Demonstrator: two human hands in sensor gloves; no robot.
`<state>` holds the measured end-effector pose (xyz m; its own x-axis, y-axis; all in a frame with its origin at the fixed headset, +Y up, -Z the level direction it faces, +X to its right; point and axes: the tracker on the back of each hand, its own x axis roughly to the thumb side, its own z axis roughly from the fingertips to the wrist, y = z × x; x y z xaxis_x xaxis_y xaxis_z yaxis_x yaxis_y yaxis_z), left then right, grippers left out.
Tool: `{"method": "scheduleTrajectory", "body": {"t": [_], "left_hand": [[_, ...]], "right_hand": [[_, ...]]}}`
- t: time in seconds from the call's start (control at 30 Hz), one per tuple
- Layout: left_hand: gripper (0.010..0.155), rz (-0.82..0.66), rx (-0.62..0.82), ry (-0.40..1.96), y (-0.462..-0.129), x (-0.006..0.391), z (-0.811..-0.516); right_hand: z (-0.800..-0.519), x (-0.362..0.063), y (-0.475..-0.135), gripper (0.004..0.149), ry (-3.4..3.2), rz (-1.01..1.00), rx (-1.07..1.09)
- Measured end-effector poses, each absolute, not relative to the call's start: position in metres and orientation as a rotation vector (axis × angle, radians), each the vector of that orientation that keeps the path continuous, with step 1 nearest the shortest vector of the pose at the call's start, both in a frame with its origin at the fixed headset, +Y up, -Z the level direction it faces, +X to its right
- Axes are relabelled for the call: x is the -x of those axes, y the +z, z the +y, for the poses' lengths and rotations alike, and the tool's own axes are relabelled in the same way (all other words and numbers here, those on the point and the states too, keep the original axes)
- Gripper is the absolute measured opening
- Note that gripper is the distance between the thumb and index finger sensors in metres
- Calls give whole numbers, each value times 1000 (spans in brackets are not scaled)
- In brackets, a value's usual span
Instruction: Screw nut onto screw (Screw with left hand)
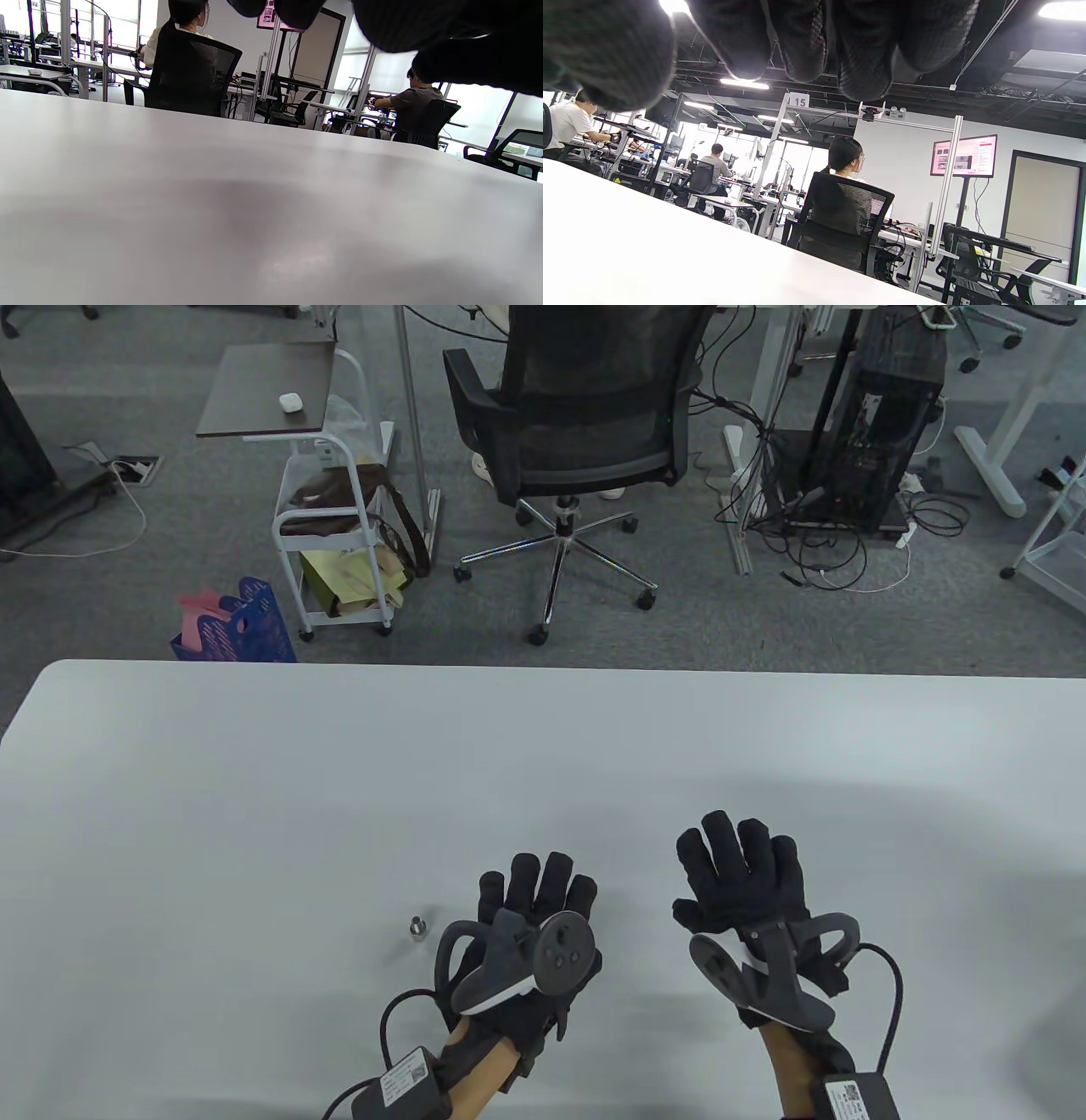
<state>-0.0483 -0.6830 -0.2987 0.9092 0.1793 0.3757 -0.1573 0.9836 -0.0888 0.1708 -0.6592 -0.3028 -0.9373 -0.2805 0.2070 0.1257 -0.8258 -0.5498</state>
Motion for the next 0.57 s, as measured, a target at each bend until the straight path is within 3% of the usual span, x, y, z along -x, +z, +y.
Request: {"method": "scheduleTrajectory", "body": {"t": [0.57], "left_hand": [[78,-384,73,147,-300,47,-687]], "right_hand": [[-662,-166,-303,71,-2793,796,444]]}}
